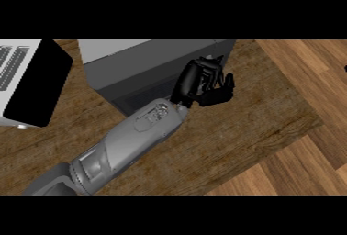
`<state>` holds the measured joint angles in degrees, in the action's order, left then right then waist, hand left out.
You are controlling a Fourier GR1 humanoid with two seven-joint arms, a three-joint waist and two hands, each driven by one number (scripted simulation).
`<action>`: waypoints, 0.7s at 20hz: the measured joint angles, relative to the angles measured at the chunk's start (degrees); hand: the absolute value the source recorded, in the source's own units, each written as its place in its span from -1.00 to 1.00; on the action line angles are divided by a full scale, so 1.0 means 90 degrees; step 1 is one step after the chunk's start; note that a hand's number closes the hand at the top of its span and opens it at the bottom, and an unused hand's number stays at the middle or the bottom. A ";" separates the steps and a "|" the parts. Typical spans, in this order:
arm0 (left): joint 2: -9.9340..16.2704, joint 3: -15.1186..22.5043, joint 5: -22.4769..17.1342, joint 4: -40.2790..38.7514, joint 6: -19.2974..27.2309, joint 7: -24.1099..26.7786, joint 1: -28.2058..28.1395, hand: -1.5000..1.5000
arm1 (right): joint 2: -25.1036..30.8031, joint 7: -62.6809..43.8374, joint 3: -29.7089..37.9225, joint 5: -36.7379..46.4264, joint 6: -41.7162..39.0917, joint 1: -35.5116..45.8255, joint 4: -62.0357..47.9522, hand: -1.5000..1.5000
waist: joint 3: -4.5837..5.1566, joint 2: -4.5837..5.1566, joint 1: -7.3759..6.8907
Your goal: Pick up the milk, place it into the microwave and close the microwave
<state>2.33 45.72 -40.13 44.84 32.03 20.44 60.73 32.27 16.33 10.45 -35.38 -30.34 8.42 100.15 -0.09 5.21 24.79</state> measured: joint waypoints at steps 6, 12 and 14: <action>0.0022 0.0033 -0.0092 0.0042 0.0191 0.0061 -0.0011 1.00 | 0.0139 -0.0095 0.0111 -0.0221 -0.0053 0.0134 -0.0073 -1.00 | -0.0007 0.0011 0.0042; 0.0038 0.0075 -0.0174 0.0058 0.0330 0.0100 -0.0009 1.00 | 0.0250 -0.0193 0.0176 -0.0422 -0.0100 0.0234 -0.0116 -1.00 | -0.0009 0.0013 0.0072; 0.0052 0.0084 -0.0202 0.0078 0.0392 0.0103 -0.0013 1.00 | 0.0276 -0.0216 0.0188 -0.0487 -0.0125 0.0263 -0.0138 -1.00 | -0.0013 0.0017 0.0089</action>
<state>2.80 46.47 -41.95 45.55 35.55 21.37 60.62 34.75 14.39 12.14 -39.77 -31.46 10.79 98.91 -0.21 5.36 25.59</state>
